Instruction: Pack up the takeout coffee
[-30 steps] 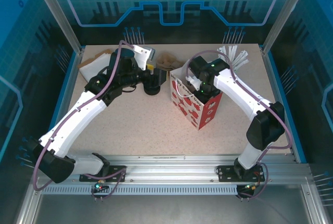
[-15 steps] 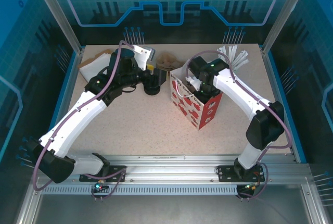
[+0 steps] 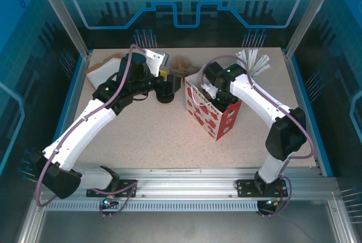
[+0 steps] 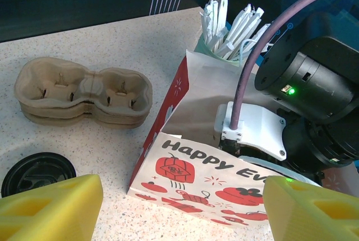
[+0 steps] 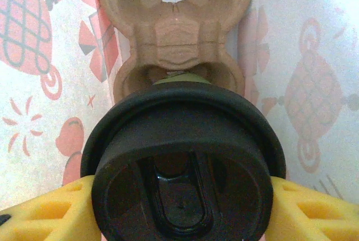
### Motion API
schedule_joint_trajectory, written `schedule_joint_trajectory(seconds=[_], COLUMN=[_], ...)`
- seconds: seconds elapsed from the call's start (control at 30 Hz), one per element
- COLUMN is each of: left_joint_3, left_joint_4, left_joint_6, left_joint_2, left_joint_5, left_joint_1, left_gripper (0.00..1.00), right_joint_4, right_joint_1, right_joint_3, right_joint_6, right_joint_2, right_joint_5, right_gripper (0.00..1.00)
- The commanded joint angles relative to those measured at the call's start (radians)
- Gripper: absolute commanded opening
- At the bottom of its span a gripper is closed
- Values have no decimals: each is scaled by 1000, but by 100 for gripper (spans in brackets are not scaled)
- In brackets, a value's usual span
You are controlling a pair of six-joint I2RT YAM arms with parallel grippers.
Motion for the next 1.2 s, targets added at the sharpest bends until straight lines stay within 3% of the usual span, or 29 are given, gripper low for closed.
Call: schedule_joint_trajectory(seconds=[0.0, 1.17], left_joint_3=[-19, -35], left_joint_4=[13, 22], left_joint_6=[0, -7], left_joint_2=[-25, -32], left_joint_5=[-8, -2], left_joint_1=[-5, -5], left_gripper=[77, 77], right_joint_4=[10, 102], right_joint_1=[-6, -42], right_joint_3=[-17, -148], right_joint_6=[-7, -20], right_joint_2=[19, 68], right_joint_5=[0, -13], right_gripper=[37, 36])
